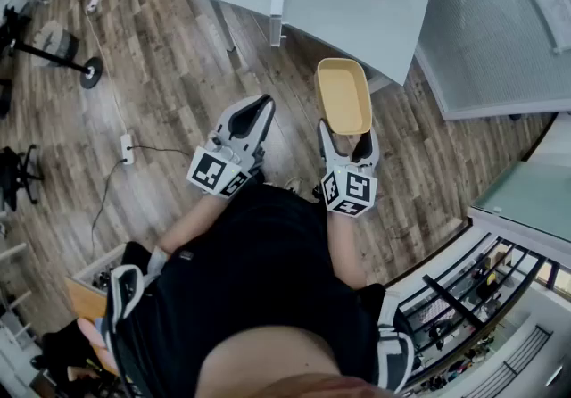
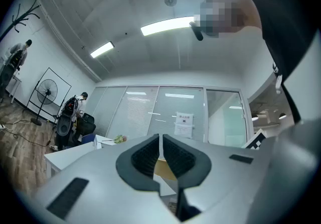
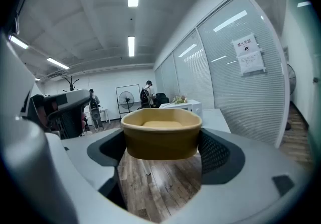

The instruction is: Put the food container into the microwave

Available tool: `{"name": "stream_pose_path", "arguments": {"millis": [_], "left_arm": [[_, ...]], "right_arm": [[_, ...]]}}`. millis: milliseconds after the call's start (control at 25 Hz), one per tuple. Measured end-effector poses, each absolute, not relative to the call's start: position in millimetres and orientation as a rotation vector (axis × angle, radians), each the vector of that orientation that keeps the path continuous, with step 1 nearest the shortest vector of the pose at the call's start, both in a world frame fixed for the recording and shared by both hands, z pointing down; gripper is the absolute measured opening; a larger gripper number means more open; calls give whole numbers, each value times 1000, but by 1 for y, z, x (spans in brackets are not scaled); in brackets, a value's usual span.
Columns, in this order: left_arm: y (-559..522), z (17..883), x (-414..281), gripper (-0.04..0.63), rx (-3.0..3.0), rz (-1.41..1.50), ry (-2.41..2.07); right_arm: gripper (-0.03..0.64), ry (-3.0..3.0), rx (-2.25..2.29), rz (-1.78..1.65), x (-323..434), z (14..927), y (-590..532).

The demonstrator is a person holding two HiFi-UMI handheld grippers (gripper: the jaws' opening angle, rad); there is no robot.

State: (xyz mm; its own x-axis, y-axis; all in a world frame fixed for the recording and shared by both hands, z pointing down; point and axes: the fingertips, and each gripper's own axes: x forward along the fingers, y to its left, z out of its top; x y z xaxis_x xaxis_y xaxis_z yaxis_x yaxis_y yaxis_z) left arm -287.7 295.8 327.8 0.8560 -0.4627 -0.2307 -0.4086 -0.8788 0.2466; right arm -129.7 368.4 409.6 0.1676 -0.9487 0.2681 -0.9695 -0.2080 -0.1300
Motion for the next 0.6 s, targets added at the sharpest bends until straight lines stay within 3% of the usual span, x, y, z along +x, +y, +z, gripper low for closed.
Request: {"name": "stream_pose_path", "arguments": {"millis": [600], "left_arm": [[260,330,-299,41,2829,-420,-631]], "right_arm": [[468,-1880,2379,467,-136,412,335]]}}
